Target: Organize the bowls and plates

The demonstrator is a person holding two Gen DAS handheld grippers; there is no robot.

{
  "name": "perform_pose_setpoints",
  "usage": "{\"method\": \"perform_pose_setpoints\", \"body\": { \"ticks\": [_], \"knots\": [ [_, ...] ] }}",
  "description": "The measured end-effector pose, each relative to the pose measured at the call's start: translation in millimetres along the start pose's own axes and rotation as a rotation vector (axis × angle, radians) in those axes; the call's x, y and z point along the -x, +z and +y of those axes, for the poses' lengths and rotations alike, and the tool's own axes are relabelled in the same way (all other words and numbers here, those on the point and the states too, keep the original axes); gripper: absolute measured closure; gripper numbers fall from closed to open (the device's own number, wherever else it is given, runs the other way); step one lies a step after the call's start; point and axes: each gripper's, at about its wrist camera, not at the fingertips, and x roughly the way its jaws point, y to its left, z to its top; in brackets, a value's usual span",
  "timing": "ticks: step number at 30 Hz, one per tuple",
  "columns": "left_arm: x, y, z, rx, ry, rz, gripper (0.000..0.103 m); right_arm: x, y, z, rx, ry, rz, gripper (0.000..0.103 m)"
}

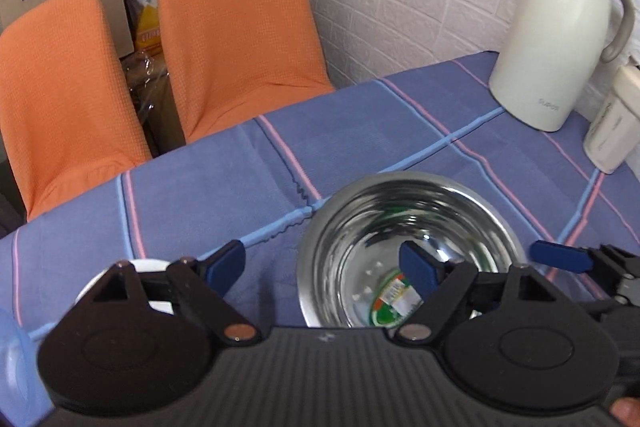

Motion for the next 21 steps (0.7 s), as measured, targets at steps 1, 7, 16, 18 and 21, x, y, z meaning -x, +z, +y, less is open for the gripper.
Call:
{"method": "perform_pose_setpoints", "body": {
  "ticks": [1, 7, 16, 18, 21],
  "knots": [
    [-4.9, 0.4, 1.0, 0.003, -0.004, 0.005, 0.021, 0.7, -0.7, 2.5, 0.011, -0.010, -0.005, 0.019],
    [-23.7, 0.1, 2.1, 0.004, -0.007, 0.031, 0.021, -9.8, -5.8, 13.5, 0.074, -0.031, 0.010, 0.018],
    [-36.0, 2.4, -5.0, -0.042, 0.021, 0.051, 0.020, -18.6, -14.6, 19.8, 0.191, -0.091, -0.052, 0.016],
    [-37.7, 1.4, -5.8, -0.045, 0.017, 0.051, 0.020, -20.0, -11.0, 20.3, 0.188, -0.095, -0.037, 0.016],
    [-38.3, -1.3, -7.9, -0.055, 0.013, 0.046, 0.020, -17.6, -8.2, 19.9, 0.167, -0.055, -0.024, 0.016]
  ]
}}
